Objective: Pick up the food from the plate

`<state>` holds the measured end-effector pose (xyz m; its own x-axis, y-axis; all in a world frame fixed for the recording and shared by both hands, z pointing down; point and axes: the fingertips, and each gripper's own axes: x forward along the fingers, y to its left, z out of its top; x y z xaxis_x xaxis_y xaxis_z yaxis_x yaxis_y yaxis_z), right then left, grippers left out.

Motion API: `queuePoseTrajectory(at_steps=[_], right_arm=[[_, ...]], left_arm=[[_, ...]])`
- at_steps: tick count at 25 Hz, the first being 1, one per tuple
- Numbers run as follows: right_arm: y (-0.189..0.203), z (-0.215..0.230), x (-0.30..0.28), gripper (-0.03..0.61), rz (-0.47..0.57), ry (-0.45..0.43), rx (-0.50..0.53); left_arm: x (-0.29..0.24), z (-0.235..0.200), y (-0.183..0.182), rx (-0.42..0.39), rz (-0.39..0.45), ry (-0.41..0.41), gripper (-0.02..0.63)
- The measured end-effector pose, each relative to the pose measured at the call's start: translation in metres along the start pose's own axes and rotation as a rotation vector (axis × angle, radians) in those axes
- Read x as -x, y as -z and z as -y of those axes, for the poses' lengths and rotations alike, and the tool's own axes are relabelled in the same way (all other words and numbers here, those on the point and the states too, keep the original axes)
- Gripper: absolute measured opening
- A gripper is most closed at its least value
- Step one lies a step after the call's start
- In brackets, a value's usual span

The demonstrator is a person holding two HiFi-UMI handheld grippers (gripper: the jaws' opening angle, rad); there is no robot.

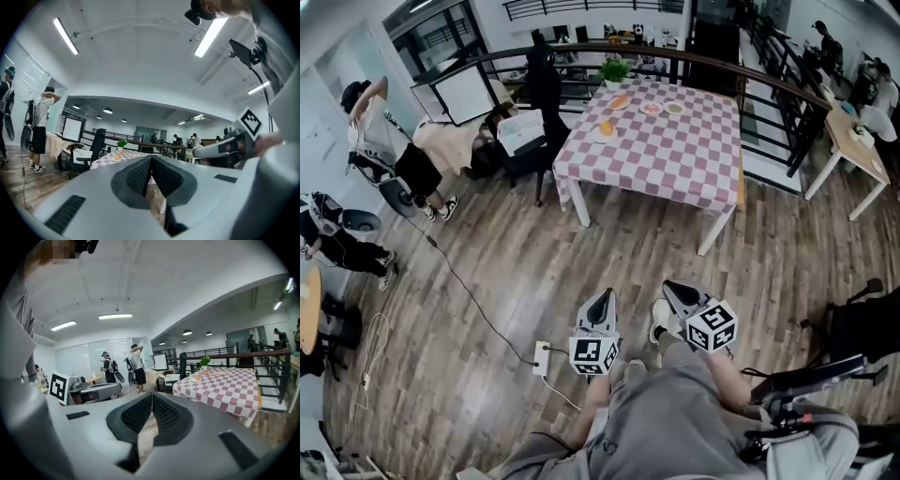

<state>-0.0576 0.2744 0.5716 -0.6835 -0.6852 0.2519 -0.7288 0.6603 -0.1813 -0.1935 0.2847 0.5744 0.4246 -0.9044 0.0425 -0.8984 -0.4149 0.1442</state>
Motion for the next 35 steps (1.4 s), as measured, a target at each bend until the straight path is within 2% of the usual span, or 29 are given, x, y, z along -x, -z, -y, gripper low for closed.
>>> queuePoseTrajectory(at_steps=[4,9,10,13,14,21,24,27,31,35], right_arm=[[-0.004,0.011,-0.036,0.015,-0.004,-0.03,0.012],[-0.021,0.031,-0.097,0.015,0.017,-0.124,0.034],[-0.027,0.037,-0.109,0.015,0.026,-0.14,0.038],[-0.045,0.07,-0.14,0.015,0.041,-0.158,0.049],[-0.051,0.083,-0.15,0.015,0.042,-0.159,0.044],[-0.087,0.197,-0.223,0.015,0.076,-0.144,-0.006],[-0.102,0.234,-0.244,0.015,0.098,-0.147,-0.028],[-0.108,0.268,-0.267,0.015,0.111,-0.143,-0.058],[-0.094,0.288,-0.291,0.015,0.068,-0.159,-0.124],[-0.095,0.291,-0.299,0.015,0.049,-0.203,-0.11]], left_arm=[[-0.01,-0.022,-0.003,0.014,0.0,-0.049,0.009],[-0.035,-0.053,-0.005,0.034,-0.012,-0.142,0.009],[-0.043,-0.06,-0.007,0.066,-0.002,-0.153,0.009],[-0.09,-0.071,-0.007,0.231,0.034,-0.137,0.009],[-0.109,-0.074,-0.007,0.255,0.031,-0.13,0.009],[-0.257,-0.071,-0.018,0.144,-0.008,-0.043,0.009],[-0.304,-0.065,-0.028,0.082,-0.017,-0.018,0.009],[-0.341,-0.059,-0.034,0.009,-0.011,-0.028,0.009],[-0.354,-0.056,-0.014,0.043,-0.066,-0.056,0.009],[-0.355,-0.07,0.0,0.062,-0.119,-0.099,0.009]])
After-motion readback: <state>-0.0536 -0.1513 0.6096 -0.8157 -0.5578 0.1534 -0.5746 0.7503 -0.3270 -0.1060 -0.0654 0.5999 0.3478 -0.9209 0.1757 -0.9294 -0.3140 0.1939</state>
